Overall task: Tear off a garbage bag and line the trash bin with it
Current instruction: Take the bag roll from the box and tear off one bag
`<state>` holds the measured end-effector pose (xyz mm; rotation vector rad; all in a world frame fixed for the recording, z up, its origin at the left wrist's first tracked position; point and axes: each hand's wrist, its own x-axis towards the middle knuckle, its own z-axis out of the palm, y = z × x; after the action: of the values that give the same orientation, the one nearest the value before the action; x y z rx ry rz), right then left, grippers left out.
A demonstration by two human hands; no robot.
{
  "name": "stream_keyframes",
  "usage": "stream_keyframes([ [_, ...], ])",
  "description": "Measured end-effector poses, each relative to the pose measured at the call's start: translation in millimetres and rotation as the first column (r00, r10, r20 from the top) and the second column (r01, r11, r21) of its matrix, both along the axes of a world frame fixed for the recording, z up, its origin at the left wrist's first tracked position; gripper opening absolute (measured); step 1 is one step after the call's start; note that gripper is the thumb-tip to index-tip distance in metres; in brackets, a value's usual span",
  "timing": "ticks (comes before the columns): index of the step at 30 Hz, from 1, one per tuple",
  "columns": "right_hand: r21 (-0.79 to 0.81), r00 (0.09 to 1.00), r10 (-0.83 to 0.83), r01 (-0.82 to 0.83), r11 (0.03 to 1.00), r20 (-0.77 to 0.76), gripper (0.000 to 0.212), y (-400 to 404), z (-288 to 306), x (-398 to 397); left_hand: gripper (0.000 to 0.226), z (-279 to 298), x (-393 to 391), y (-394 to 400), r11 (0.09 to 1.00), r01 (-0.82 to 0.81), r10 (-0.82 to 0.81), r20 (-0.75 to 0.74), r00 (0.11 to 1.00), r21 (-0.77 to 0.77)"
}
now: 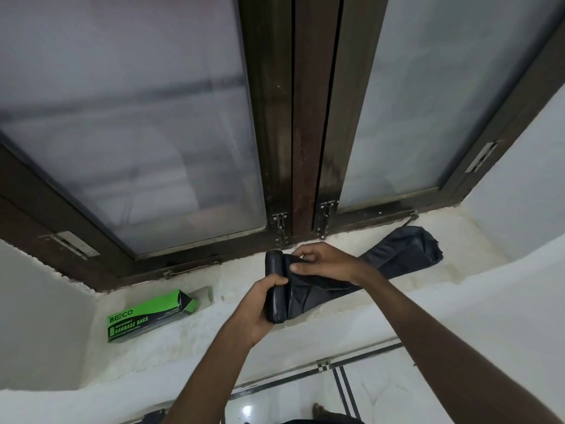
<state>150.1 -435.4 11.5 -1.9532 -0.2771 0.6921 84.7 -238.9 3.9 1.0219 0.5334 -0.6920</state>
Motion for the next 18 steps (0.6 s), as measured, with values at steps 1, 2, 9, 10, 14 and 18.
stream_keyframes([
  [1, 0.006, 1.000, 0.021, -0.021, 1.000, -0.003, 0.031, 0.2, 1.7, 0.3, 0.038, -0.1, 0.6, 0.2, 1.000, 0.009, -0.009, 0.006, 1.000, 0.017],
  [2, 0.002, 1.000, 0.024, -0.024, 1.000, 0.010, 0.030, -2.3, 2.3, 1.2, 0.040, -1.5, 1.7, 1.8, 0.999, 0.011, -0.012, 0.012, 1.000, 0.039],
  [9, -0.085, 0.999, 0.025, -0.021, 0.996, 0.044, 0.016, -33.5, 15.0, 8.0, 0.038, 1.5, 2.0, 5.1, 0.999, 0.003, -0.004, 0.036, 0.999, 0.040],
  [10, -0.118, 0.997, 0.042, -0.035, 0.992, 0.058, 0.019, -37.7, 16.6, 10.1, 0.037, 2.5, 2.8, 3.3, 0.999, 0.002, -0.003, 0.039, 0.999, 0.045],
  [14, -0.190, 0.995, 0.066, -0.052, 0.980, 0.068, 0.017, -53.9, 30.4, 18.3, 0.036, 3.2, 5.3, 1.5, 0.993, -0.001, -0.005, 0.052, 0.999, 0.115],
  [18, -0.249, 0.993, 0.091, -0.071, 0.966, 0.069, 0.012, -65.7, 45.1, 22.6, 0.039, -1.3, 6.3, 3.4, 0.988, -0.030, 0.025, 0.033, 0.999, 0.149],
])
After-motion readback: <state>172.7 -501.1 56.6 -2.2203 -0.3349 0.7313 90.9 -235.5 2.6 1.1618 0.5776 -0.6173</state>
